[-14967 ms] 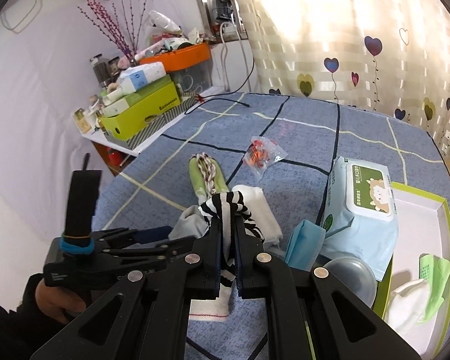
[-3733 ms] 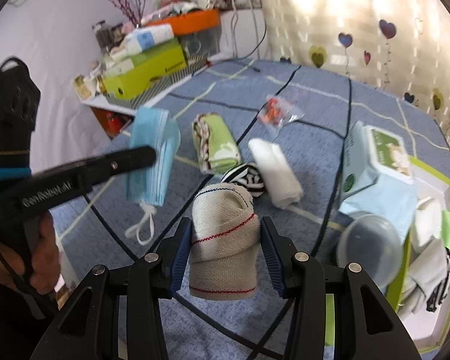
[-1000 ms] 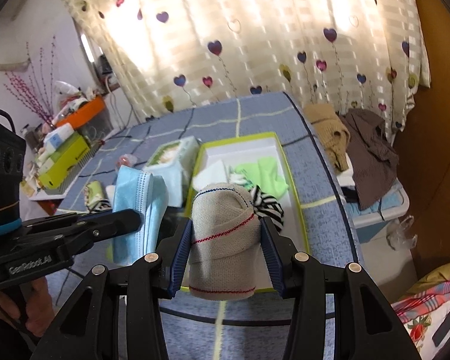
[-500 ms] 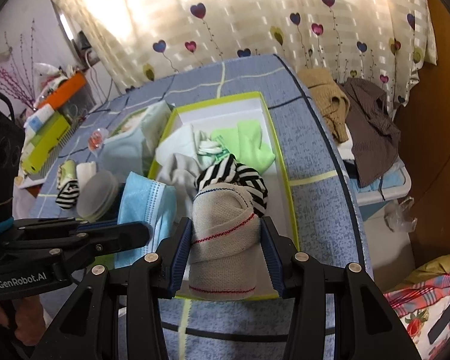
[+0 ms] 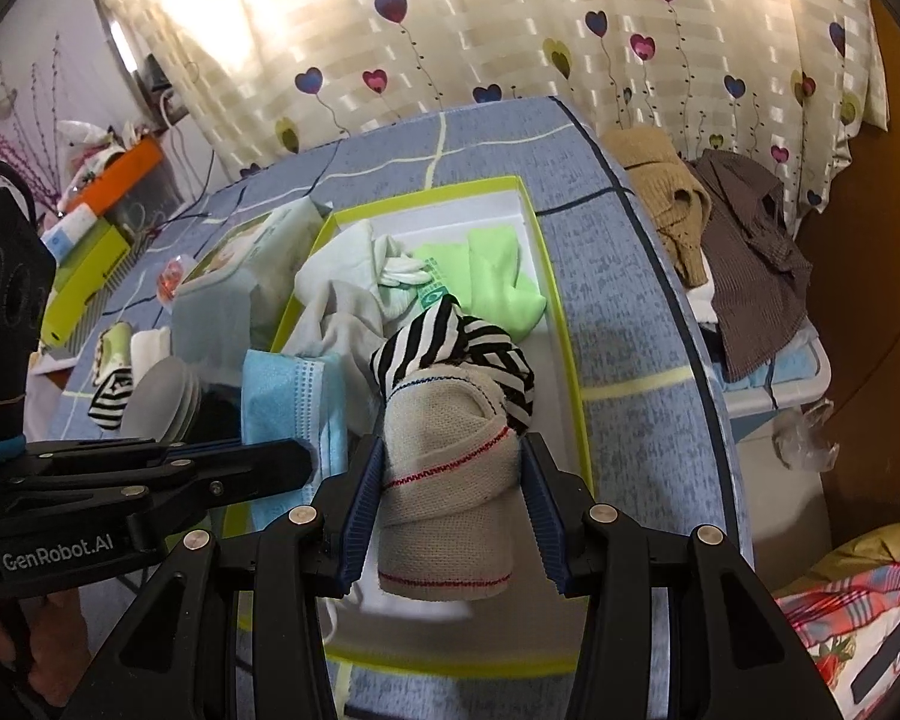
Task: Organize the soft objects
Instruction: 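Lower the mask and beige sock into the tray and open both grippers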
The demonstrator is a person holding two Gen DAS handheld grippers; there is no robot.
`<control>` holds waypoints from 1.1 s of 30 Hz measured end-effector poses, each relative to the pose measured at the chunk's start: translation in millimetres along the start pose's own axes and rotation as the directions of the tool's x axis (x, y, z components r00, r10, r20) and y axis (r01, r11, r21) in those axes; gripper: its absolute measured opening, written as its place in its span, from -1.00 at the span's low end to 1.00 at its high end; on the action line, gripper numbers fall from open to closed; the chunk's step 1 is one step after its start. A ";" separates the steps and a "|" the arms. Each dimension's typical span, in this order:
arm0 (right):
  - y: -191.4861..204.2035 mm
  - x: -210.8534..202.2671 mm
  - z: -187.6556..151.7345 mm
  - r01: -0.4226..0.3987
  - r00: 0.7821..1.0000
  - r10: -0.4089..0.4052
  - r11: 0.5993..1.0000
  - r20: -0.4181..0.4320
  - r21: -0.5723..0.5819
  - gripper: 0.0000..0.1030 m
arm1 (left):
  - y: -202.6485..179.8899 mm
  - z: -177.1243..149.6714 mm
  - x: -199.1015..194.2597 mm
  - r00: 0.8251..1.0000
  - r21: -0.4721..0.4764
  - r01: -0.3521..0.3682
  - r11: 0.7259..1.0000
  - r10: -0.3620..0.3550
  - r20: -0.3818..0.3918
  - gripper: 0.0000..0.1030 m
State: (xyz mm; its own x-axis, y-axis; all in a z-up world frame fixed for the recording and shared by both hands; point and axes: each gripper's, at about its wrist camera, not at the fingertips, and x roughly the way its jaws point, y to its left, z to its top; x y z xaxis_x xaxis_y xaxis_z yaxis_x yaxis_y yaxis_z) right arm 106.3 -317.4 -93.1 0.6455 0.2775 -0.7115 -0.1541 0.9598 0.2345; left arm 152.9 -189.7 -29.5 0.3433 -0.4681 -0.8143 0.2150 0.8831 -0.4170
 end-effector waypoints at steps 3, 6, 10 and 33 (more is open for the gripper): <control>0.5 5.5 7.6 -0.004 1.000 0.004 1.000 0.005 -0.006 -0.13 | -0.7 5.2 1.2 1.000 -0.005 -0.021 1.000 0.021 0.014 -0.81; 0.6 10.7 14.2 -0.002 1.000 0.002 1.000 0.008 -0.014 -0.13 | 1.5 10.1 2.2 0.999 -0.018 -0.038 0.999 0.038 0.029 -0.81; -0.2 17.8 22.5 0.002 1.000 -0.001 1.000 0.009 -0.022 -0.12 | 3.1 15.1 4.1 0.997 -0.025 -0.063 0.998 0.064 0.046 -0.81; 17.5 -38.8 -6.5 0.047 0.996 -0.045 0.999 0.075 -0.013 0.10 | -10.9 -21.3 -51.5 0.990 0.080 -0.026 0.996 0.015 0.143 -0.19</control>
State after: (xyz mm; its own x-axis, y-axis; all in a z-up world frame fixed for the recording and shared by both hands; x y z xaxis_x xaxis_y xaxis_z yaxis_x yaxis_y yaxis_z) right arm 73.7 -311.0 -65.6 0.7061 0.2297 -0.6698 -0.1335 0.9722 0.1926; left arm 113.4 -174.5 8.4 0.4739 -0.4549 -0.7540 0.2784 0.8897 -0.3617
